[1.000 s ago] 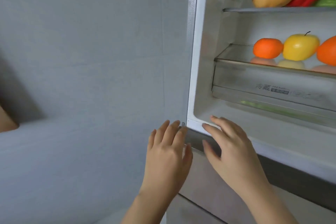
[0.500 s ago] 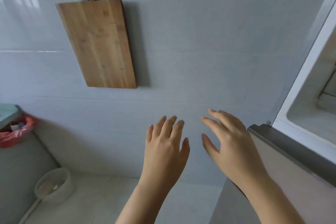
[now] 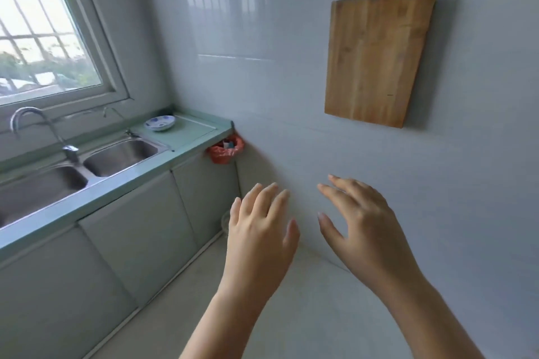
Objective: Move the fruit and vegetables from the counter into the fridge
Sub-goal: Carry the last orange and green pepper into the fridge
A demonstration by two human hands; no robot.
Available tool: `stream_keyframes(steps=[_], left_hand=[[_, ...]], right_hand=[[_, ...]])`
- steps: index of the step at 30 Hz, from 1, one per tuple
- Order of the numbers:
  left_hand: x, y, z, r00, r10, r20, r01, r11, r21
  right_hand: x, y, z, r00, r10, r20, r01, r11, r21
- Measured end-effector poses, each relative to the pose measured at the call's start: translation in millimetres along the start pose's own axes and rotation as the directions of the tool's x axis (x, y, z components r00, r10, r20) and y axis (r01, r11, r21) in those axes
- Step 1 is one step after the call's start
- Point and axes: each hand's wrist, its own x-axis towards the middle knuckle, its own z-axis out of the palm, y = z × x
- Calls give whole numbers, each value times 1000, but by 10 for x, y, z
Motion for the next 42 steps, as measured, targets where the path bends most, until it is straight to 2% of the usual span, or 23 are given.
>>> stream_keyframes(steps=[9,17,21,29,34,42], left_hand=[[-947,-1768,-1210,965,-247,-91,263,932,249],[-1535,-2761,-1718,873,-440,-211,487,811,325],[-1575,-3256,-1804,849,-467,-246,528,758,383],[-1161,-4441,-2140,811,-483,-330,584,642,497],[-1061,-5062,-2289,754,-546,-366,653,560,509],[-1330,-5978,-2557,644,-653,-398,751,441,492]], right_hand=[[104,-2037,1153,968,-219,119,177,940,290],[174,-3206,1924,888,-412,206,282,840,463],[390,-3654,2387,850,-484,210,316,786,531],[1217,-4518,3291,824,-556,108,373,676,635],[1600,-5044,3828,787,-614,64,406,593,696],[1653,-5959,4653,720,-688,87,395,511,763]])
